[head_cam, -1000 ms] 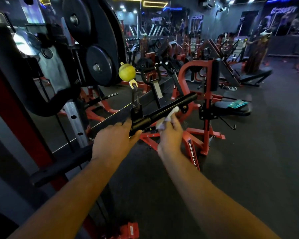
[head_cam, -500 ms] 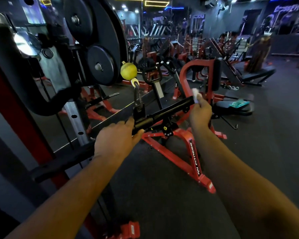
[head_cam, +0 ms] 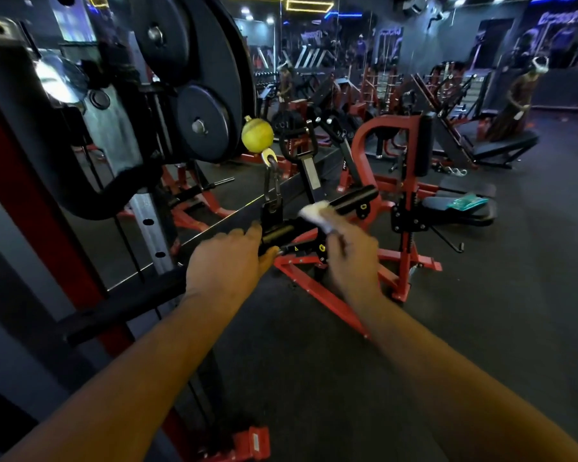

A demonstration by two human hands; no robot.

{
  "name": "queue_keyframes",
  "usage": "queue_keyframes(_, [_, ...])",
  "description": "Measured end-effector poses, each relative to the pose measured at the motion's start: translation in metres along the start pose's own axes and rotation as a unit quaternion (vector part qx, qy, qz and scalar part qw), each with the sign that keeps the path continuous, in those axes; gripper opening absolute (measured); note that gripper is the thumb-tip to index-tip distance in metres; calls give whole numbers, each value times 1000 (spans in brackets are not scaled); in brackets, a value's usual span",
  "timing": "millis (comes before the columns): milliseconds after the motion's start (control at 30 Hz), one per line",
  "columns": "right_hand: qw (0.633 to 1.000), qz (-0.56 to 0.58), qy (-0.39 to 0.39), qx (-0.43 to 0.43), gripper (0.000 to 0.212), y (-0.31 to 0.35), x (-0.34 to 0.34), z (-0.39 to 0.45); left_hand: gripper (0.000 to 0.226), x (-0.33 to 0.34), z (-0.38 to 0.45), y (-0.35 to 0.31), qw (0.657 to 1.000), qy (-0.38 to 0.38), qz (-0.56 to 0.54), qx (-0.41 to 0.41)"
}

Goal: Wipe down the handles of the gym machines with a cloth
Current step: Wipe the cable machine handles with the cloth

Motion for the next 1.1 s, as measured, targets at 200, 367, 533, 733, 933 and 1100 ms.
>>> queue_keyframes(200, [982, -152, -43, 98, 40, -58, -39, 67, 58, 2, -1, -7, 1000, 3, -21, -5])
queue_keyframes(367, [992, -120, 26, 23, 41, -5, 7, 28, 57, -1, 1, -2, 1000, 4, 2, -6])
queue_keyframes(533, [998, -46, 43, -23, 45, 37, 46, -20, 51, -3, -1, -1, 1000, 17, 22, -11])
queue_keyframes(733, [996, -36, 60, -54, 45, 57, 43, -35, 55, 0, -4, 9, 999, 43, 12, 6])
queue_keyframes(933, [999, -31, 19, -41, 44, 76, 48, -56, 84, -16, -44, 55, 998, 51, 11, 28])
queue_keyframes(1100, [996, -61, 13, -61, 46, 97, 67, -78, 78, -28, -113, 125, 999, 50, -14, 12])
Point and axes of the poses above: each hand's wrist, its own z-axis towards the middle knuckle, its own x-axis out of the palm, y = z × x, the point moved 4 cm from there along z, towards the middle knuckle
